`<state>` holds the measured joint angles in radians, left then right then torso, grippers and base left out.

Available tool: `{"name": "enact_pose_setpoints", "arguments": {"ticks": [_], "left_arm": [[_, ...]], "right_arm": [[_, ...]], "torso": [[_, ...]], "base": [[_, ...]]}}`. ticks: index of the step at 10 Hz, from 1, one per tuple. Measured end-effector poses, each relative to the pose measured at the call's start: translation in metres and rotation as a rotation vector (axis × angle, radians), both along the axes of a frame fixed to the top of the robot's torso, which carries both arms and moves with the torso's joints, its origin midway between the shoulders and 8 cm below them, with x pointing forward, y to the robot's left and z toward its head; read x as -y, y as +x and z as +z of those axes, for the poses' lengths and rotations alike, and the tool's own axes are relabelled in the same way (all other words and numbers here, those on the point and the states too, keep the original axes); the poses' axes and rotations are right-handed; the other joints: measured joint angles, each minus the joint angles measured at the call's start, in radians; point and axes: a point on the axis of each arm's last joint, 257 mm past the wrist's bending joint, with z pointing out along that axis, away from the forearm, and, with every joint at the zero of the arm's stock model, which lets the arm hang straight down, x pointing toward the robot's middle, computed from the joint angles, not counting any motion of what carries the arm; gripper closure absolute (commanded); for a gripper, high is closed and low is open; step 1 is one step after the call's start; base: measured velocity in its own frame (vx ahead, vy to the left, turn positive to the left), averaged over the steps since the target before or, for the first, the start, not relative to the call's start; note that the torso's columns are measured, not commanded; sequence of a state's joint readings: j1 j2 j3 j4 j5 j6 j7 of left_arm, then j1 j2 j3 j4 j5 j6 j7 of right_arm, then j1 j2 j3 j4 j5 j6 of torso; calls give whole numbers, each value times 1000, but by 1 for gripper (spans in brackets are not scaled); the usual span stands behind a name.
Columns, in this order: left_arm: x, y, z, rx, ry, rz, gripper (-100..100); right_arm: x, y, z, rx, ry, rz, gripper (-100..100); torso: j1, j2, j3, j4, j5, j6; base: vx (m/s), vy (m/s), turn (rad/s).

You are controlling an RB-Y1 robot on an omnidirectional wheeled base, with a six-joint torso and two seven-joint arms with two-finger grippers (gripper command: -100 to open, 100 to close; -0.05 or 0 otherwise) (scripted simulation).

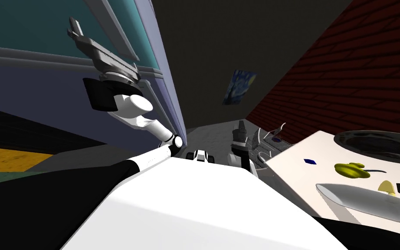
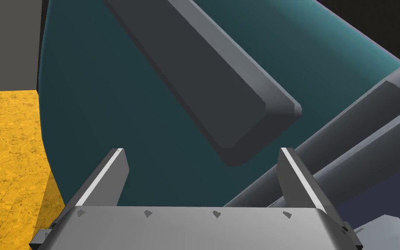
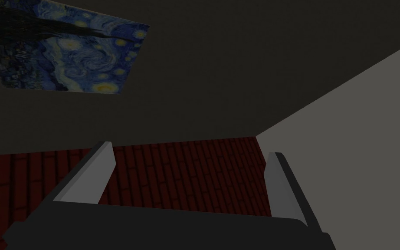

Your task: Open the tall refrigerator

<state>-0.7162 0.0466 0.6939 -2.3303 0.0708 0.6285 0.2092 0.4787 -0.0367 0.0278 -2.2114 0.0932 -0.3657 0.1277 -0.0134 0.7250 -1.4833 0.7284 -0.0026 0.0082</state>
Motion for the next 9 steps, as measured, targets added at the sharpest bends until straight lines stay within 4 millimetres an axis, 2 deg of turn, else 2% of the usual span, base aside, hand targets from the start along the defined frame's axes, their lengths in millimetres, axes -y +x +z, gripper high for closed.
{"name": "enact_pose_setpoints", "arguments": {"ticks": [2, 5, 6, 9], "left_arm": [[1, 0, 4, 0, -2, -4, -100], [1, -2, 18, 0, -4, -5, -100], [1, -2, 19, -2, -5, -5, 100], [1, -4, 7, 13, 5, 2, 100]], "right_arm": [[0, 0, 0, 0, 0, 0, 0], [0, 0, 0, 0, 0, 0, 0], [0, 0, 0, 0, 0, 0, 0], [0, 0, 0, 0, 0, 0, 0]], "torso": [[17, 9, 5, 8, 4, -8], [16, 13, 7, 9, 3, -8], [13, 14, 8, 9, 3, -8], [10, 9, 8, 3, 6, -5]], "base": [[44, 21, 10], [40, 32, 6], [-39, -15, -7], [-60, -26, 6]]}}
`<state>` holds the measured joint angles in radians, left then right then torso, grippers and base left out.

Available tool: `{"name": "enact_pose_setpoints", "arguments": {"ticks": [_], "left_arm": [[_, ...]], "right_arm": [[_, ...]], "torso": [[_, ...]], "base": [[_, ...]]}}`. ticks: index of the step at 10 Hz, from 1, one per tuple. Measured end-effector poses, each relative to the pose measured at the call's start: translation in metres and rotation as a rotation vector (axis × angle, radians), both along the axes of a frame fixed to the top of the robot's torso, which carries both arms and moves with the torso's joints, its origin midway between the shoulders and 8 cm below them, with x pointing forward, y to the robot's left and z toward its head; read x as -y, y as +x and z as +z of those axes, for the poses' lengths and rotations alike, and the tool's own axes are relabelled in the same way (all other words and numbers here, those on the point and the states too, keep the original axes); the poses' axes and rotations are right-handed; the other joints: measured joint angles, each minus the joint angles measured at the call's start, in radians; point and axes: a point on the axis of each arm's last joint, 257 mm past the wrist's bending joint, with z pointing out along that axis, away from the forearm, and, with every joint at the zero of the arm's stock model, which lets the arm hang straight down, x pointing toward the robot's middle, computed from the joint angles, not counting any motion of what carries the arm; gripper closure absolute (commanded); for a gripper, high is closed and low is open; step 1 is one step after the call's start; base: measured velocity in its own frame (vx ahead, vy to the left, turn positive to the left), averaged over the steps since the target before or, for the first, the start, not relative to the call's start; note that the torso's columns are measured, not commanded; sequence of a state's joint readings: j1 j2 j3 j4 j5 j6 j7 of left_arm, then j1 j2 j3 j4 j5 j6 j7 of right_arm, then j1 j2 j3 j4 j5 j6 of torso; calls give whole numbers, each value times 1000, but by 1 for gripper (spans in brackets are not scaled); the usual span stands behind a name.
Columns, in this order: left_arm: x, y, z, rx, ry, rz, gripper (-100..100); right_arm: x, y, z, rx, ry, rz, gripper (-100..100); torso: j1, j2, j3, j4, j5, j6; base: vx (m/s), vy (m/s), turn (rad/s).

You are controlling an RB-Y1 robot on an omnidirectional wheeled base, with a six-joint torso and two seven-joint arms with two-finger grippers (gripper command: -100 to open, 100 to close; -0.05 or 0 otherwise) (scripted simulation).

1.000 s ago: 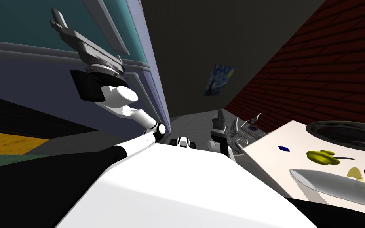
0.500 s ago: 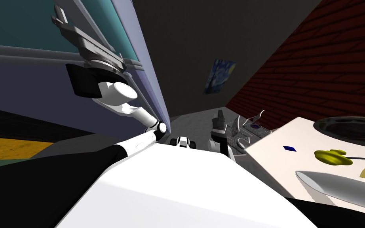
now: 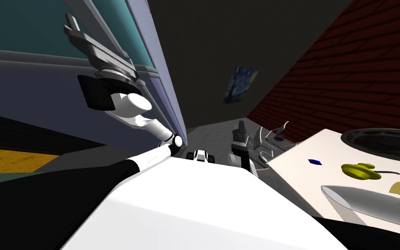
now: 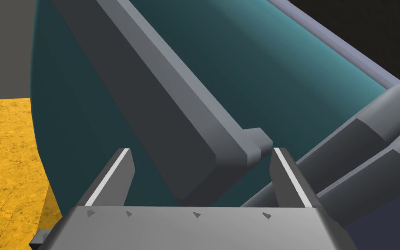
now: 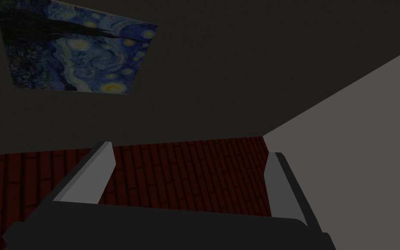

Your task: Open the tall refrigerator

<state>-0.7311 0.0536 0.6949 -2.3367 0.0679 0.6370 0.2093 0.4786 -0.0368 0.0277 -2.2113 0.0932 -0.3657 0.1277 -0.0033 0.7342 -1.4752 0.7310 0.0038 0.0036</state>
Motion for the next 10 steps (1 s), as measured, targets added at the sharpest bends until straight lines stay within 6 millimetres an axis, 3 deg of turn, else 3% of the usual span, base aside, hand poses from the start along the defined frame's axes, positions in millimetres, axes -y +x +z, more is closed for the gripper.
{"name": "enact_pose_setpoints", "arguments": {"ticks": [1, 5, 10], "left_arm": [[0, 0, -1, -1, 0, 2, 100], [32, 20, 6, -4, -3, -122, 100], [81, 52, 6, -35, -11, -307, 100]], "right_arm": [[0, 0, 0, 0, 0, 0, 0], [0, 0, 0, 0, 0, 0, 0], [0, 0, 0, 0, 0, 0, 0]], "torso": [[2, -4, -5, 3, -3, -1], [6, 9, 3, 8, -3, -4], [8, 7, 0, 12, -4, -7]], "base": [[-250, 119, -9], [-332, 100, -48], [-353, 120, -38]]}}
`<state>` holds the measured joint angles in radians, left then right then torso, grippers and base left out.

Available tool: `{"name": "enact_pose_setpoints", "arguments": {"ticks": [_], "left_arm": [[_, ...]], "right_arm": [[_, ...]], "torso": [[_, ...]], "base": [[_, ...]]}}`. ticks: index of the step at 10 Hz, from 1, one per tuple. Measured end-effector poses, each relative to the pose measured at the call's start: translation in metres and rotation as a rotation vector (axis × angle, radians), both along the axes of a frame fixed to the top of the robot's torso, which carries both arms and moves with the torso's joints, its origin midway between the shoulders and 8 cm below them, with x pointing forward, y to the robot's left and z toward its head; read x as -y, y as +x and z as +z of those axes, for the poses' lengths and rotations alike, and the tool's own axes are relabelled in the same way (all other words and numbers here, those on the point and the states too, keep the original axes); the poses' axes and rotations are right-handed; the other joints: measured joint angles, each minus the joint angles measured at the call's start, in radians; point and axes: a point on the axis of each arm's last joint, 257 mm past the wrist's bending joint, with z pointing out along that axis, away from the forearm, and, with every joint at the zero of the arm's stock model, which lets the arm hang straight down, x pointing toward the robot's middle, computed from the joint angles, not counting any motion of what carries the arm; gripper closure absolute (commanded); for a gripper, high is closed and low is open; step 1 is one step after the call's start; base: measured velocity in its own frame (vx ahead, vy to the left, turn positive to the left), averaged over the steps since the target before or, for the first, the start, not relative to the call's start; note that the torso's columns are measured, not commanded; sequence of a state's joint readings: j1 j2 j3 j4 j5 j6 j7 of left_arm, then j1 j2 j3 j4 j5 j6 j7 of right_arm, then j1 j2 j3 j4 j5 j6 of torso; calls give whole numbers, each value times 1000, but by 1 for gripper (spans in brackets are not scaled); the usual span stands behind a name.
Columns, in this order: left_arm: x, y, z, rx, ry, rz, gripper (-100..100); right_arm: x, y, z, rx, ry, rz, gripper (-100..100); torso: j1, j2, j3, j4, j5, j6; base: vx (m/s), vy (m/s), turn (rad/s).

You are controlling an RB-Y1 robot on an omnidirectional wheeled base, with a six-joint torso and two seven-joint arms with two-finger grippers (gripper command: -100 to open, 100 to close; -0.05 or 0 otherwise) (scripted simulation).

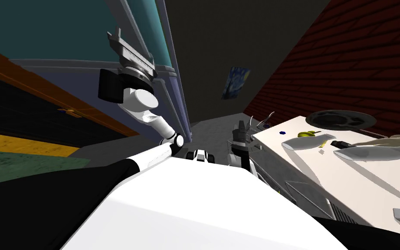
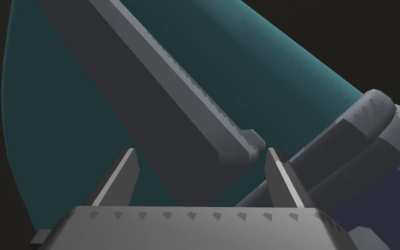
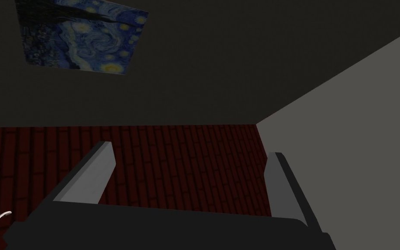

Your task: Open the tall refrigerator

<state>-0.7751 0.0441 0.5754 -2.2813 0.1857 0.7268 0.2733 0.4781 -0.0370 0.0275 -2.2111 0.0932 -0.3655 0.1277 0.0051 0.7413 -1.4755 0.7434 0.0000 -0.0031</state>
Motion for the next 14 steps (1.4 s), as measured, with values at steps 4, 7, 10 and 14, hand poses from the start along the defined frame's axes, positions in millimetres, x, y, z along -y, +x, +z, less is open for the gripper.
{"name": "enact_pose_setpoints", "arguments": {"ticks": [4, 7, 10, 14], "left_arm": [[27, 9, -1, -14, -4, -92, 100], [49, 7, -1, -13, -6, -166, 100], [69, 6, -2, -15, -9, -237, 100], [94, 0, 2, -7, -6, -318, 100]], "right_arm": [[0, 0, 0, 0, 0, 0, 0], [0, 0, 0, 0, 0, 0, 0], [0, 0, 0, 0, 0, 0, 0], [0, 0, 0, 0, 0, 0, 0]], "torso": [[-1, 1, 2, -3, 1, 3], [3, 3, 2, -1, 3, -1], [7, 1, 1, 2, 3, -3], [6, 4, 4, 2, 4, -3]], "base": [[-194, 111, -55], [-215, 148, -47], [-202, 162, -45], [-230, 147, -33]]}}
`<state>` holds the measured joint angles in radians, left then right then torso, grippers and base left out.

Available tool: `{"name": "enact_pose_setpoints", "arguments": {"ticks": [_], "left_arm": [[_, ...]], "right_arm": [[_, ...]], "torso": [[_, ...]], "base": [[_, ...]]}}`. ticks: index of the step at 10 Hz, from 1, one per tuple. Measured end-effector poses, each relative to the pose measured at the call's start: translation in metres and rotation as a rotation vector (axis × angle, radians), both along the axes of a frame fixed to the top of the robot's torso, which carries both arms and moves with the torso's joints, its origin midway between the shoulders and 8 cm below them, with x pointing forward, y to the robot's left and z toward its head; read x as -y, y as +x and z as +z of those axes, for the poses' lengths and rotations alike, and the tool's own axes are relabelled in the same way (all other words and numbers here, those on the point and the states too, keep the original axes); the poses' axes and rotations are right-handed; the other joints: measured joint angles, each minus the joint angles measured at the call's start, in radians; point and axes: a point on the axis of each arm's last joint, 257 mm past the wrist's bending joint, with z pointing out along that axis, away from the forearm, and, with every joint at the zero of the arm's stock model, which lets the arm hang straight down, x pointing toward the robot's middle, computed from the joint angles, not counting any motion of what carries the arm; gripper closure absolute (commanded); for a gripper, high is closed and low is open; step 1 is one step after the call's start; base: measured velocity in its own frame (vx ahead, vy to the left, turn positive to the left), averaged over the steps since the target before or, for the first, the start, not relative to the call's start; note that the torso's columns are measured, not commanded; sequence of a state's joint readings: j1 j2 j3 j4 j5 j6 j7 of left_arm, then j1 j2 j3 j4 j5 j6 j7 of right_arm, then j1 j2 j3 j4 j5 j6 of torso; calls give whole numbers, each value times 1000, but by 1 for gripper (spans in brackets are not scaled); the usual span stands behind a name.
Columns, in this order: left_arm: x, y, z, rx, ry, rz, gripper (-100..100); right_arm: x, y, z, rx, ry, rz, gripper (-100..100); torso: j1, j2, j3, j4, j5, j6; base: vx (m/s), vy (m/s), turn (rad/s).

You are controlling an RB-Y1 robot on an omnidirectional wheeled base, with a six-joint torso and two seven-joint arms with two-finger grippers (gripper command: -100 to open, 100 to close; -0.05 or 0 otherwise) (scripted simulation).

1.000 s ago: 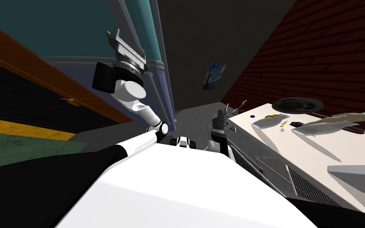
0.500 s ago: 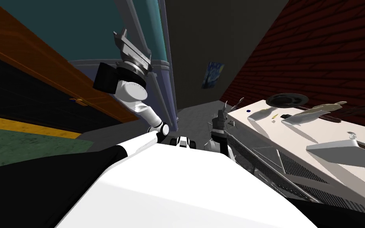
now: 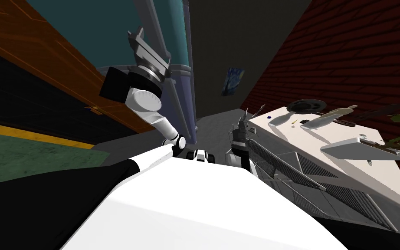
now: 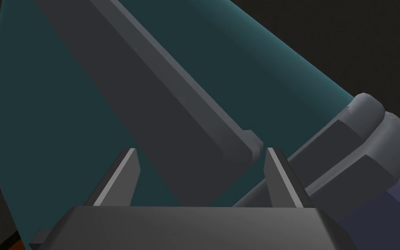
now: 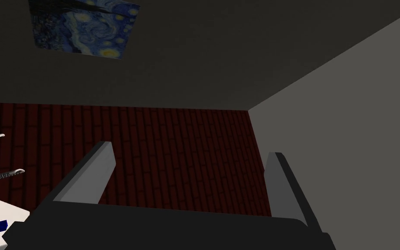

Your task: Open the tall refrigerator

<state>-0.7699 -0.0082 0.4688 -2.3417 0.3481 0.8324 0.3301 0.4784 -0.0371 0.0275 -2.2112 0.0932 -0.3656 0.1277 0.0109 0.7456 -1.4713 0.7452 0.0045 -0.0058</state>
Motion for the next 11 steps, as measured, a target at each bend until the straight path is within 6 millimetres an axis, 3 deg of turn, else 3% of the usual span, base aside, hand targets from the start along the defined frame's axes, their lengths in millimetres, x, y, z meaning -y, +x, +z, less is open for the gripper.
{"name": "enact_pose_setpoints", "arguments": {"ticks": [4, 11], "left_arm": [[20, -5, -5, -21, -1, -80, 100], [46, -54, 3, -9, -18, -279, 100]], "right_arm": [[0, 0, 0, 0, 0, 0, 0], [0, 0, 0, 0, 0, 0, 0]], "torso": [[-6, -10, -9, -2, -4, 3], [5, -2, -4, 2, 2, -2]], "base": [[-156, 162, -64], [-171, 213, -62]]}}
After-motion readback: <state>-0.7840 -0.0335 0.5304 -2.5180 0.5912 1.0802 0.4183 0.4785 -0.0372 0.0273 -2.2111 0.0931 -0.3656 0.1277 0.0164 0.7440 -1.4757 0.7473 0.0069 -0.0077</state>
